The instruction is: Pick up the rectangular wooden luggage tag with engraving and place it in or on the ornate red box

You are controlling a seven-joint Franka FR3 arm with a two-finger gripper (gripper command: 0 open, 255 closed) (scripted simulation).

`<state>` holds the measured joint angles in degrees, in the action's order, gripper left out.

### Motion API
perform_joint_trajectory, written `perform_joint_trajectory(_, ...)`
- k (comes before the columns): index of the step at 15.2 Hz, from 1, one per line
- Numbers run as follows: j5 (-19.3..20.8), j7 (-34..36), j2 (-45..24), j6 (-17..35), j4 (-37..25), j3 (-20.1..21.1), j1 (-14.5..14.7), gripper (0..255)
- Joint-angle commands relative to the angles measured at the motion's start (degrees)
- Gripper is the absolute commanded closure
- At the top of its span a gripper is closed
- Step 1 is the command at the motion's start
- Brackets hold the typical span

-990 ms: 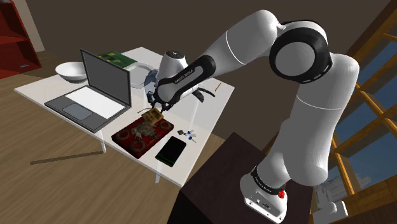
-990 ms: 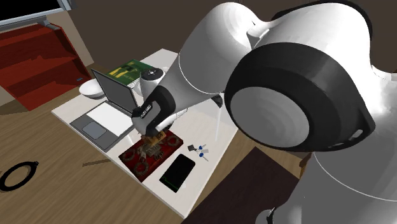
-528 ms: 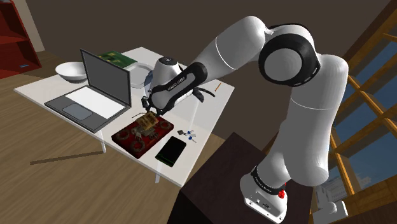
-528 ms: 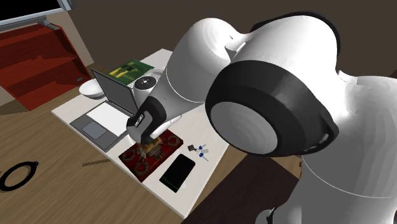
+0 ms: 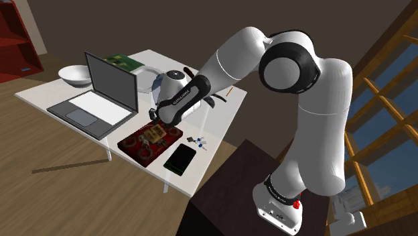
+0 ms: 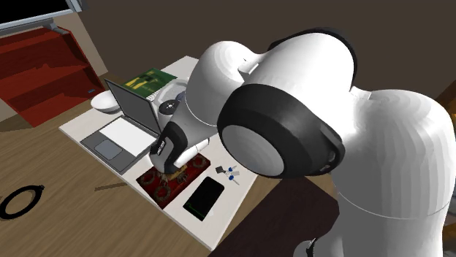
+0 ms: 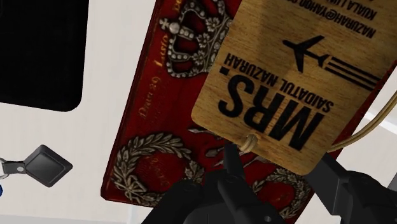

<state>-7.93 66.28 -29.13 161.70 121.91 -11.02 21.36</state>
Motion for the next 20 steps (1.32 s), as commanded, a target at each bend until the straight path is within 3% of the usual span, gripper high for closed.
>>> perform_joint_trajectory(1,-0.4,-0.3,-1.5,1.1,-0.5,0.5,-0.4,255)
perform_joint_trajectory(10,-0.6,-0.4,-2.3,1.7,-0.7,0.8,-0.6,255)
perform_joint_trajectory(11,-0.6,-0.4,-2.3,1.7,-0.7,0.8,-0.6,0)
perform_joint_trajectory(16,-0.6,-0.4,-2.3,1.7,-0.7,0.8,-0.6,0)
perform_joint_trajectory(20,1.4,1.1,5.2,-2.6,2.6,-1.7,1.7,0)
